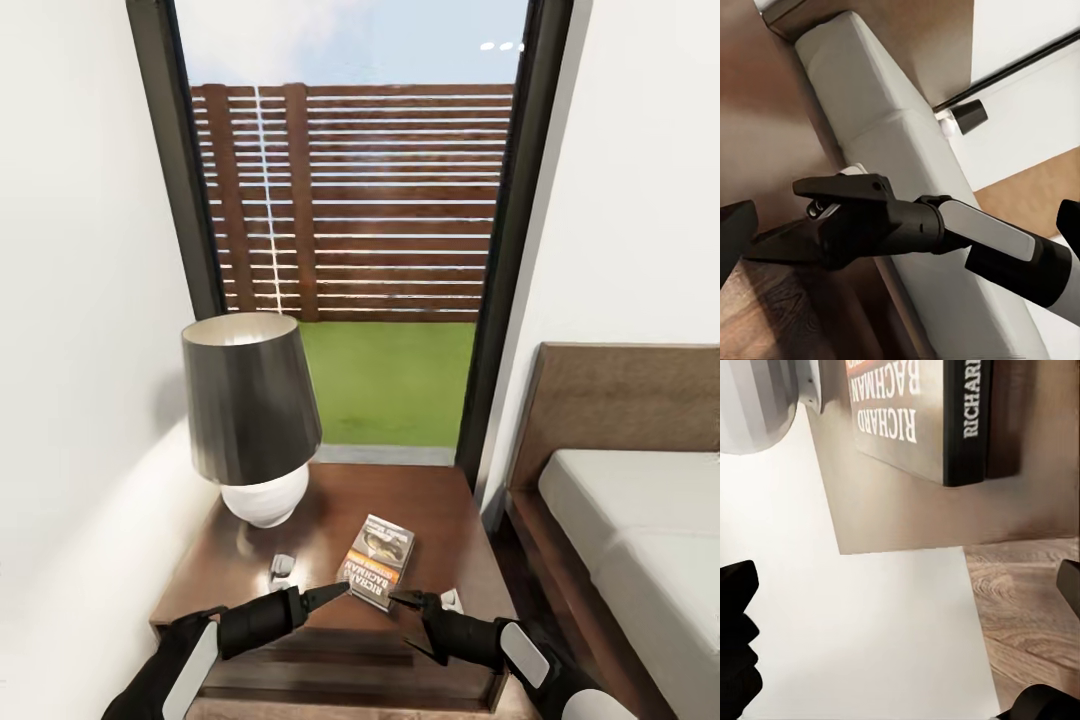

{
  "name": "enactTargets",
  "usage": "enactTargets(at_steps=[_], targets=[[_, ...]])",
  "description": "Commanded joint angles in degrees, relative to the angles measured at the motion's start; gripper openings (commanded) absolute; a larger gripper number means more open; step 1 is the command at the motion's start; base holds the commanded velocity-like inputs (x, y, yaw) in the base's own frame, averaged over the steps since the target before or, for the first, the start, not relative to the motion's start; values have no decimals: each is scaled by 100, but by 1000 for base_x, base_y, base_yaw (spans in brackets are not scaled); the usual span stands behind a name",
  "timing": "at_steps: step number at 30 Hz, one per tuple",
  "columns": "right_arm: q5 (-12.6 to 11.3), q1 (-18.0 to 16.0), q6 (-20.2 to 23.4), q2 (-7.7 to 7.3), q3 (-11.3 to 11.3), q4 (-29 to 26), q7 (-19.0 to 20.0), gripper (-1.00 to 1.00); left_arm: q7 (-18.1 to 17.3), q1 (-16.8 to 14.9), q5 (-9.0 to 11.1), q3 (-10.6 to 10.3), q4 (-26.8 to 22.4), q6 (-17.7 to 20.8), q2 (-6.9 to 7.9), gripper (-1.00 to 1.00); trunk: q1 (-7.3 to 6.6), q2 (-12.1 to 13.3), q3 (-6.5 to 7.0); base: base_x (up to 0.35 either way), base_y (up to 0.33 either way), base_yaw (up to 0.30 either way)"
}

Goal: In the bedroom, move the book from the bed onto either nightstand, and place the two sandals side by side next to the bed.

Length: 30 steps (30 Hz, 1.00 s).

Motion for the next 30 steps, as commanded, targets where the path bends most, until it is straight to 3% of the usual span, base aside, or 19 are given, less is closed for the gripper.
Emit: enactTargets(at_steps=[1,9,30], targets=[[-27,-3,18,-5,23,-1,5,100,7,-1,49,-13,3,47,6,100,-4,-3,-5,-212,0,0],[-27,-3,18,-5,24,-1,6,100,8,-3,49,-14,8,51,7,100,-4,-3,-5,-43,0,0],[-27,-3,18,-5,24,-30,11,100,8,-3,43,-17,8,53,7,100,-465,840,372,0,0,0]])
